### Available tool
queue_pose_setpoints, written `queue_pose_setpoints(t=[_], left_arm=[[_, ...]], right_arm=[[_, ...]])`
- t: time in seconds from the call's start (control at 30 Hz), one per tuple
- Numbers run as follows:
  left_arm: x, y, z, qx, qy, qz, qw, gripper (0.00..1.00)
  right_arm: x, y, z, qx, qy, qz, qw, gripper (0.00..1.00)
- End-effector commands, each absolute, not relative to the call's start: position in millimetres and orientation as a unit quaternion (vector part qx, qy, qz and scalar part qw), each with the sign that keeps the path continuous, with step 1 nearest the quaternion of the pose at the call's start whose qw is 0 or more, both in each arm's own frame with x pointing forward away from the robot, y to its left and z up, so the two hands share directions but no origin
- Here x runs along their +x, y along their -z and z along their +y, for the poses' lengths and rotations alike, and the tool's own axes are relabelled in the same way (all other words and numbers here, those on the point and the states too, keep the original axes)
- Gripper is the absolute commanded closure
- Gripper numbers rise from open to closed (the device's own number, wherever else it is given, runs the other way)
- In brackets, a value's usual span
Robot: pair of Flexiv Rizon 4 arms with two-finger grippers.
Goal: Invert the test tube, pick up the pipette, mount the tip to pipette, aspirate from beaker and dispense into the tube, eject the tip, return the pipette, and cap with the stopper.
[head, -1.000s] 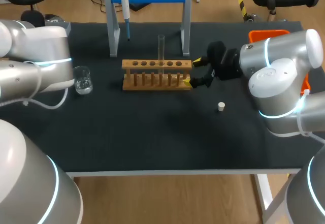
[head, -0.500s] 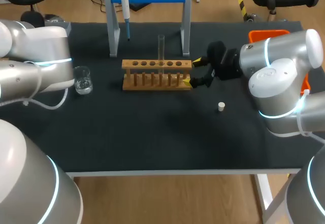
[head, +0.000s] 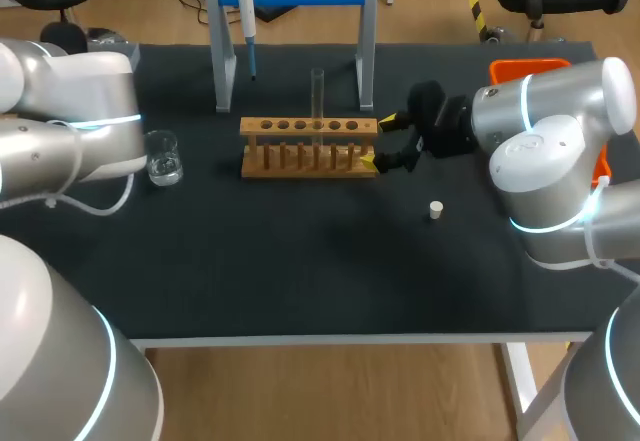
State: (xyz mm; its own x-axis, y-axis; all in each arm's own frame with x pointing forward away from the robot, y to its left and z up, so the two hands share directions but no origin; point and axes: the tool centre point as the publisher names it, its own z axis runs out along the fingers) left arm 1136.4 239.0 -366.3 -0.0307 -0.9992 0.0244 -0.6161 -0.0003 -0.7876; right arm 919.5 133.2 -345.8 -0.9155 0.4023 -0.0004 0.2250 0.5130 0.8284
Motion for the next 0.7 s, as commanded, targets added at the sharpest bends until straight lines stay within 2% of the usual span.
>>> queue_pose_setpoints(t=[0.03, 0.1, 0.23, 0.7], left_arm=[[1138.5, 365.3, 238.8, -0.631, 0.319, 0.642, 0.296, 0.43], [1138.6, 365.2, 239.1, -0.629, 0.317, 0.644, 0.298, 0.40], [1138.8, 365.0, 239.2, -0.628, 0.316, 0.645, 0.300, 0.46], [1145.1, 362.8, 239.5, -0.620, 0.313, 0.651, 0.306, 0.54]], right_arm=[[919.5, 344.7, 132.1, 0.181, -0.458, 0.865, 0.095, 0.00], [919.5, 344.7, 132.1, 0.181, -0.458, 0.865, 0.095, 0.00], [919.5, 344.7, 132.1, 0.181, -0.458, 0.865, 0.095, 0.00], [919.5, 344.7, 132.1, 0.181, -0.458, 0.865, 0.095, 0.00]])
